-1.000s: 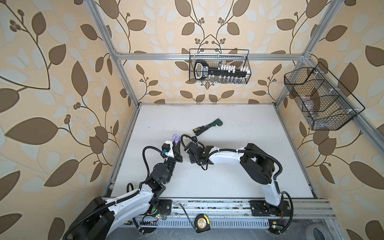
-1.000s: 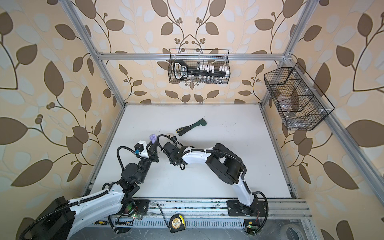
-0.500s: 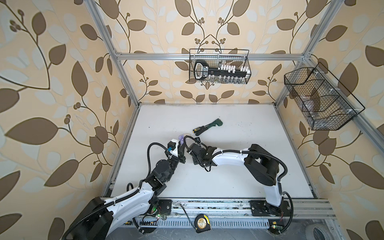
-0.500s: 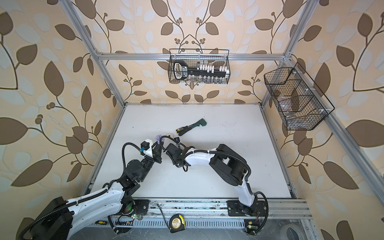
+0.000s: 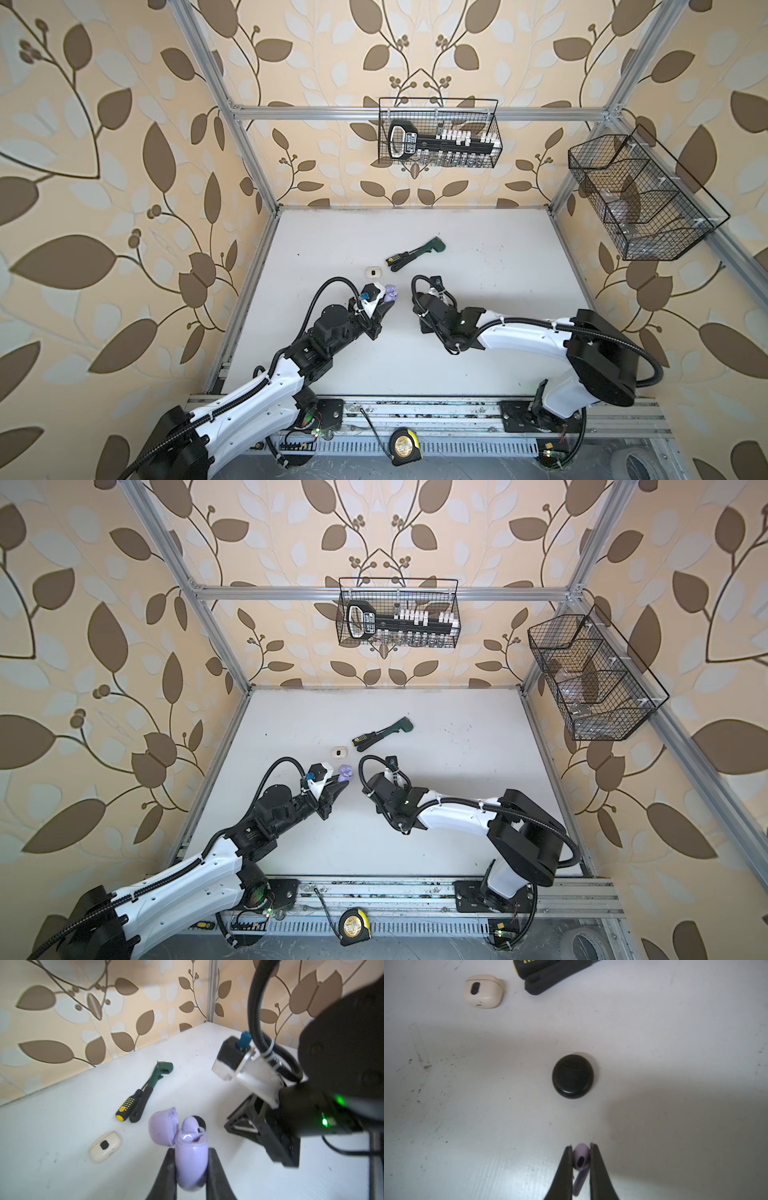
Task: Insert the wireless bluetooth earbuds into the charging case
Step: 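Lift the earbud with the right gripper toward the case in the left gripper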
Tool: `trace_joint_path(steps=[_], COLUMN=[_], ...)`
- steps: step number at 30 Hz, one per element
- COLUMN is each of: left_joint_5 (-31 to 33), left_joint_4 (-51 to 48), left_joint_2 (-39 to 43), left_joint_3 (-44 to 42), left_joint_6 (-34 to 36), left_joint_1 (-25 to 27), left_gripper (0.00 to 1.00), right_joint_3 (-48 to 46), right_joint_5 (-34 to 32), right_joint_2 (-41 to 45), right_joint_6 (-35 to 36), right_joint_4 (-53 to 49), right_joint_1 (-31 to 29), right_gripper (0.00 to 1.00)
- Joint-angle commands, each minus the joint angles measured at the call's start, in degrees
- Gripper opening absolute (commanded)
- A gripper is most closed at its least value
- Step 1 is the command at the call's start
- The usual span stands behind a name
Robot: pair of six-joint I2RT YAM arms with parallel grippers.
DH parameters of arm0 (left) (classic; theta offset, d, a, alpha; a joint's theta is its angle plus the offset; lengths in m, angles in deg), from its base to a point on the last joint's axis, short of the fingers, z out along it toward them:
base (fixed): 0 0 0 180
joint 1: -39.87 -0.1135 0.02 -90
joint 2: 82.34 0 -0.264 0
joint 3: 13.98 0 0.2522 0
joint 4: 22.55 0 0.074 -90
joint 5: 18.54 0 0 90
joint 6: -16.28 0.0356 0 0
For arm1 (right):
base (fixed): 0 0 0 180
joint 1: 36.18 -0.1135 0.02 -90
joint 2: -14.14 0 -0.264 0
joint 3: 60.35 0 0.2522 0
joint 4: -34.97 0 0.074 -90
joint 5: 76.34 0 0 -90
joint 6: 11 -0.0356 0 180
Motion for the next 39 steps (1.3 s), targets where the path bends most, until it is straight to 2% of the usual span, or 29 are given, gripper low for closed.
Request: trace_joint_path(steps=[1, 7, 15, 24, 39], left_joint_5=[-8.3, -14.1, -15.3, -13.6, -9.3], left_joint_4=[7.1, 10.6, 15.7, 17.6, 16.4], left_joint_2=[-0.7, -9.0, -15.9, -20.8, -25.5], left_joint_3=[-3.4, -3.9, -4.0, -1.8, 3.8], left_joint_6=[3.5, 8.3, 10.8, 13.2, 11.3], left_joint_1=[-0.3, 0.7, 4.0, 9.6, 13.4], left_gripper=[0.00, 0.00, 0.00, 0.00, 0.00], right_joint_3=[-3.2, -6.8, -9.1, -9.2, -12.0], right_joint_5=[-5.5, -8.2, -11.1, -14.6, -18.3], right_joint_2=[3.6, 8.2, 14.1, 19.2, 23.6], right_joint_6=[-2.7, -4.8, -5.9, -7.8, -11.4], right_joint_4=[1.4, 1.0, 0.6, -1.6, 0.5], right_joint_1=[0.4, 0.4, -1.4, -6.8, -11.1], right_gripper=[0.13, 0.12, 0.13, 0.13, 0.13])
